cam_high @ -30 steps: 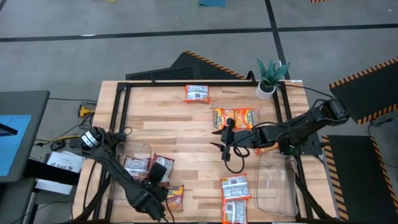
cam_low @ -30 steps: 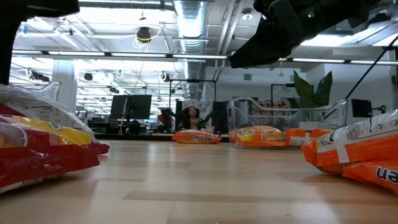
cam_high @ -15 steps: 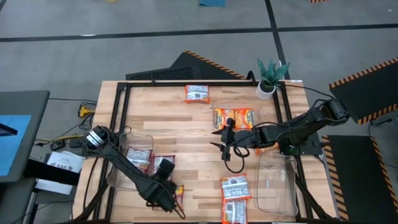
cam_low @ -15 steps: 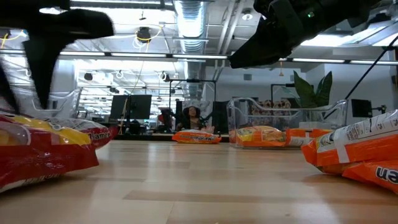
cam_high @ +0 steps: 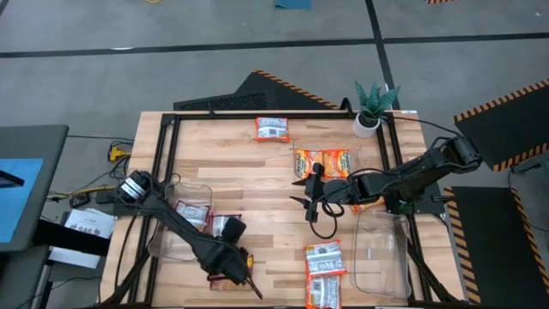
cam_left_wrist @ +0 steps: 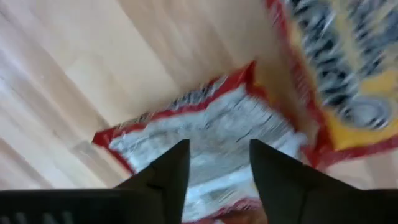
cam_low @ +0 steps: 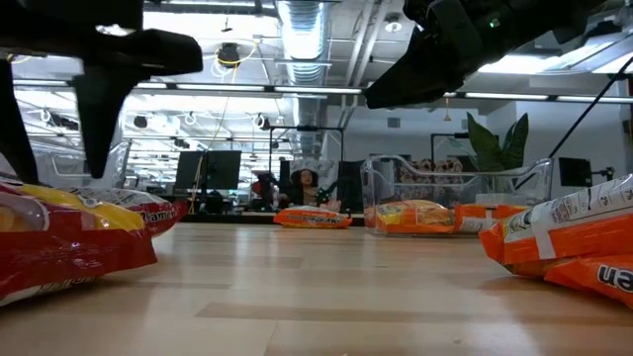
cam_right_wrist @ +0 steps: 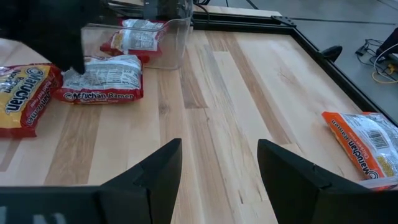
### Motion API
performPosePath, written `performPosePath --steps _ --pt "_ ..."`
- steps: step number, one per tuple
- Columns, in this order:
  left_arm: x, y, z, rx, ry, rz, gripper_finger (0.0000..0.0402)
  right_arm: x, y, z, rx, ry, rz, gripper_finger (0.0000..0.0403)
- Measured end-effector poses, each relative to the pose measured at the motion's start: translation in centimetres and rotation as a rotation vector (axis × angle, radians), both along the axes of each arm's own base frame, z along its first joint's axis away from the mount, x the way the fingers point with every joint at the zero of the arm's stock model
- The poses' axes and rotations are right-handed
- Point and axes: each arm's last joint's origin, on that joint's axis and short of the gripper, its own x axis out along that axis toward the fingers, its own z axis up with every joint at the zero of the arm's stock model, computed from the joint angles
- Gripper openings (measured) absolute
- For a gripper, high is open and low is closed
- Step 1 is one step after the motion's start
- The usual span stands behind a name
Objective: Sort Maruchan noodles
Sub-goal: Put the red noodle pack into the bottom left transparent bin
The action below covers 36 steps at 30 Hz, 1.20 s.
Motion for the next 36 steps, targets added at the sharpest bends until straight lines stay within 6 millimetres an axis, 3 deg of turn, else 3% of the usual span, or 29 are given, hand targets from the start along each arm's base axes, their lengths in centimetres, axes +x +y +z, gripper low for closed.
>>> performPosePath --steps 8,13,19,23,29,33,36 --pt "1.3 2.1 -0.4 -0.058 0.050 -0.025 0.0231 0.0 0.0 0.0 0.001 0.000 0.001 0.0232" --pt "1.4 3.7 -1.6 -0.063 0.074 0.025 0.0240 0.0 0.0 0.0 0.002 0.000 0.003 0.0232" --pt "2.0 4.9 -1.7 -0.088 0.065 0.100 0.0238 0.0 0.0 0.0 0.002 0.000 0.003 0.0232" --pt "2.3 5.2 -1.8 -0.068 0.047 0.106 0.0191 0.0 0.0 0.0 0.002 0.000 0.003 0.0232" --pt "3.2 6.1 -1.9 -0.067 0.005 0.116 0.0021 0.0 0.0 0.0 0.002 0.000 0.003 0.0232" --pt "3.4 6.3 -1.4 -0.043 -0.019 0.072 0.0003 0.0 0.0 0.0 0.002 0.000 0.004 0.0232" --pt "3.6 6.4 0.8 -0.036 -0.093 0.045 0.0000 0.0 0.0 0.0 0.002 0.000 0.003 0.0232"
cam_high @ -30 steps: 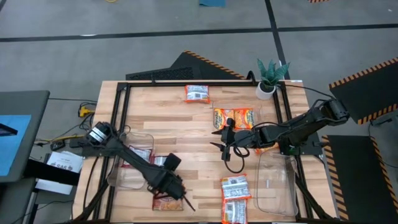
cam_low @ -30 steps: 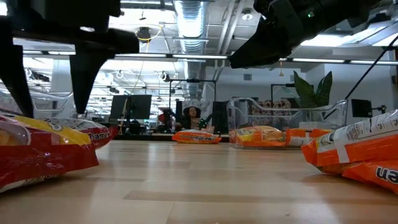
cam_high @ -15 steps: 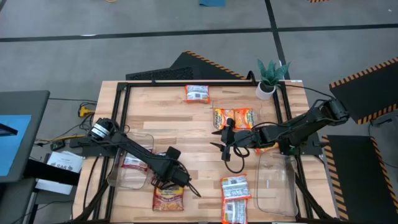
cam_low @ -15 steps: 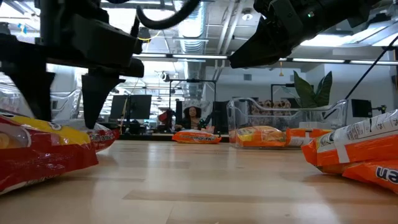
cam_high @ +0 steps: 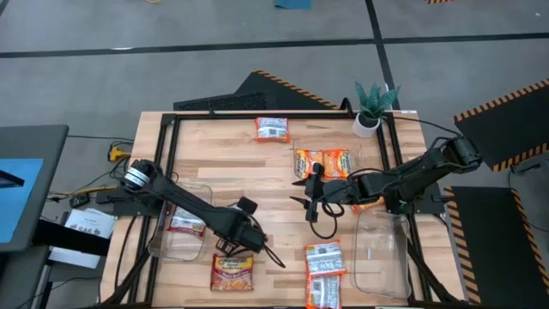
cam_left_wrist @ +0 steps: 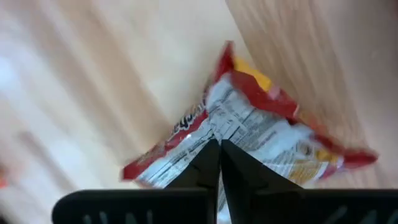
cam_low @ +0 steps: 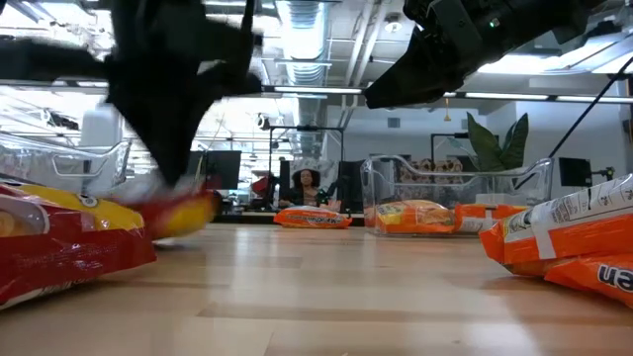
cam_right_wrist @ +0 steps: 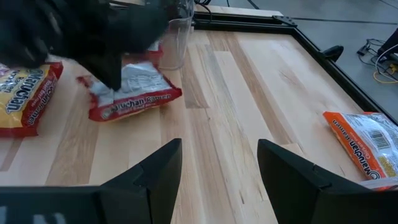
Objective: Sort Maruchan noodles
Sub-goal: Put the red noodle pack into the bottom left transparent bin
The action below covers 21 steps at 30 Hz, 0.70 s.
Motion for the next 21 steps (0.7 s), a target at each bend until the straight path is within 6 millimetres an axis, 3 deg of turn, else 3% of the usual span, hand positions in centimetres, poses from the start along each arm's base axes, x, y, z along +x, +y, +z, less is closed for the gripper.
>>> performPosePath --steps 7,14,17,21 --pt "-1.6 0.6 5.0 -0.012 -0.167 0.011 0.0000 0.0 0.0 0.0 0.000 0.000 0.000 0.0232" --pt "-4.8 1.3 10.2 -0.030 -0.332 0.054 0.0000 0.0 0.0 0.0 0.000 0.000 0.000 0.0232" --pt "-5.5 1.7 10.9 -0.101 -0.362 0.086 0.0000 0.0 0.0 0.0 0.000 -0.001 0.000 0.0232" --pt "-5.0 1.6 9.3 -0.211 -0.354 0.155 0.0012 0.0 0.0 0.0 0.000 0.000 0.001 0.0232"
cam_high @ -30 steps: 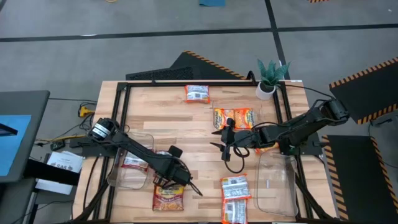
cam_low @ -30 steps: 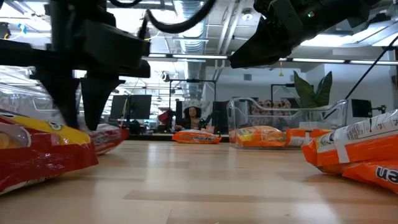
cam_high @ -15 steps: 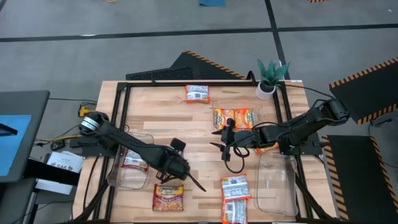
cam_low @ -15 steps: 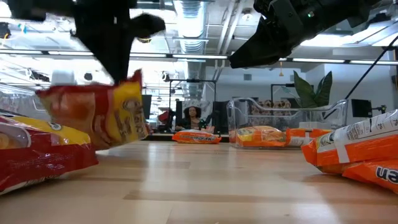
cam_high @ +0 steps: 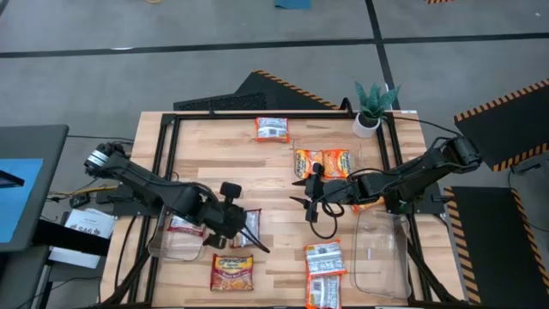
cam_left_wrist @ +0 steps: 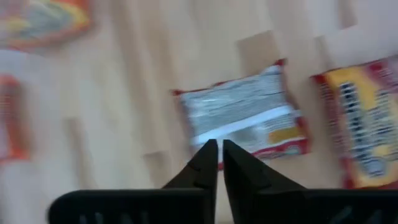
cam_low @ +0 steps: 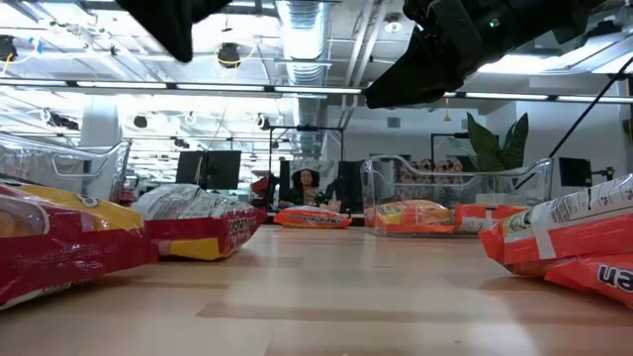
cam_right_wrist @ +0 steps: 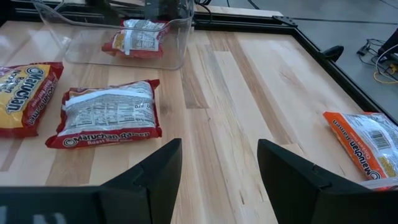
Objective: Sort Maruchan noodles
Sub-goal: Put the red noodle pack into the bottom left transparent bin
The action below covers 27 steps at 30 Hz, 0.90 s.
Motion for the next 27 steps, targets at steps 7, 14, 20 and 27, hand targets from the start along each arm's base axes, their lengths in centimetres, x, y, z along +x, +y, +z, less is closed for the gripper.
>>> performPosePath --steps 7,14,20,27 --pt "0.8 -0.5 -5.1 -0.165 0.018 0.034 0.0121 0.0 0.0 0.0 0.002 0.001 0.001 0.0232" --pt "0.8 -0.2 -8.3 -0.313 -0.058 0.126 0.0251 0.0 0.0 0.0 0.002 0.001 0.001 0.0232" --pt "0.2 0.6 -9.9 -0.258 -0.085 0.217 0.0325 0.0 0.0 0.0 0.021 -0.004 -0.007 0.0232" --pt "-0.7 1.1 -12.4 -0.282 -0.123 0.249 0.0343 0.0 -0.2 0.0 0.017 -0.003 -0.012 0.0232"
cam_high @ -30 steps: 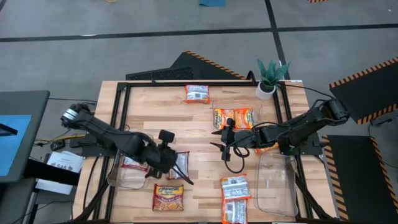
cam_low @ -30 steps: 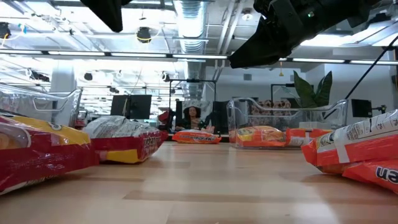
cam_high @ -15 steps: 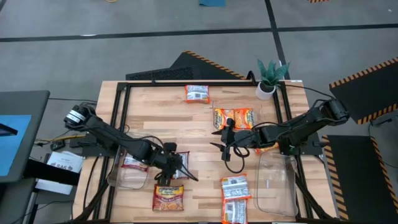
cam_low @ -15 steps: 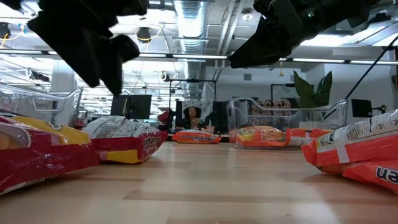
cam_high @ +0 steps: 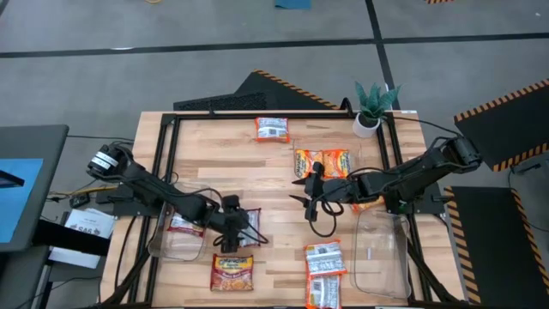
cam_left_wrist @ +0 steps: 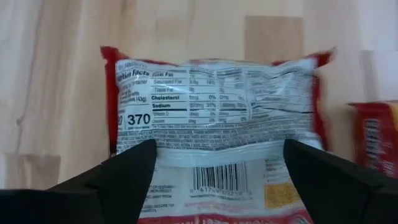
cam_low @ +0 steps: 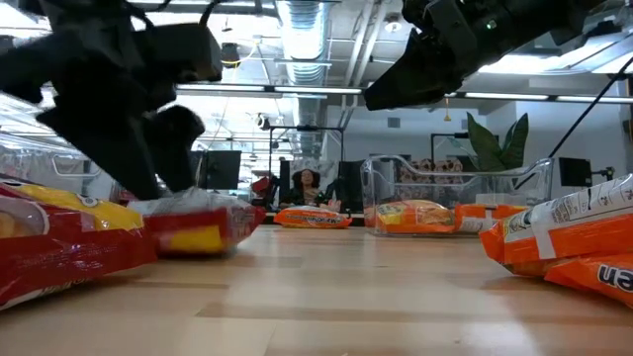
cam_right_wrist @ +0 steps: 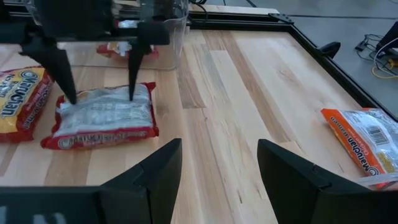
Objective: Sort Maruchan noodles
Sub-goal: Put the red noodle pack into the bottom left transparent bin
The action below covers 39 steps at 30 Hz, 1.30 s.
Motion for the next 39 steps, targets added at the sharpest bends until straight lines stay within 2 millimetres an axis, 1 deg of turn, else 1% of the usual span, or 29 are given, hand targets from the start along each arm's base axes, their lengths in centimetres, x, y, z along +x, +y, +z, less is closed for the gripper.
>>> performPosePath --steps 3,7,9,10,12,14,16,17,18,21,24,26,29,31,39 --pt "-0.3 0.2 -0.8 -0.018 -0.042 0.021 0.0343 0.0 0.0 0.0 0.000 0.000 0.001 0.0232" --pt "-1.1 0.6 -1.9 0.034 -0.037 0.044 0.0341 0.0 0.0 0.0 -0.001 0.000 0.000 0.0232" --pt "-1.5 1.0 -2.4 0.087 -0.042 0.075 0.0325 0.0 0.0 0.0 -0.001 0.000 0.001 0.0232" --pt "-1.7 1.2 -2.7 0.122 -0.045 0.097 0.0309 0.0 0.0 0.0 -0.001 0.000 0.001 0.0232" --pt "-2.1 1.6 -3.0 0.181 -0.039 0.130 0.0258 0.0 0.0 0.0 0.000 0.000 0.001 0.0232" --pt "-2.5 1.8 -3.4 0.221 -0.035 0.144 0.0178 0.0 0.0 0.0 -0.001 0.000 0.001 0.0232" --pt "-2.6 2.1 -3.6 0.240 -0.040 0.151 0.0084 0.0 0.0 0.0 -0.001 0.000 0.001 0.0232" --pt "-2.6 2.2 -3.7 0.233 -0.047 0.153 0.0046 0.0 0.0 0.0 0.000 0.000 0.001 0.0232" --pt "-2.6 2.3 -3.8 0.220 -0.046 0.155 0.0025 0.0 0.0 0.0 0.000 0.000 0.001 0.0232" --pt "-2.4 2.4 -3.7 0.214 -0.053 0.160 0.0006 0.0 0.0 0.0 0.005 -0.001 -0.002 0.0232" --pt "-2.0 2.2 -2.8 0.229 -0.072 0.124 0.0001 0.0 0.0 0.0 0.005 -0.002 -0.002 0.0232" --pt "-1.6 2.1 -1.8 0.229 -0.096 0.092 0.0000 0.0 0.0 0.0 0.005 -0.001 -0.002 0.0232" --pt "-1.5 2.0 -0.6 0.247 -0.106 0.056 0.0000 0.0 0.0 0.0 0.005 -0.001 -0.002 0.0232" --pt "-1.4 2.0 0.5 0.247 -0.143 0.047 0.0001 0.0 0.0 0.0 0.005 -0.001 -0.002 0.0232" --pt "-2.3 2.4 3.8 0.237 -0.264 0.039 0.0001 0.0 0.0 0.0 0.006 -0.001 -0.002 0.0232"
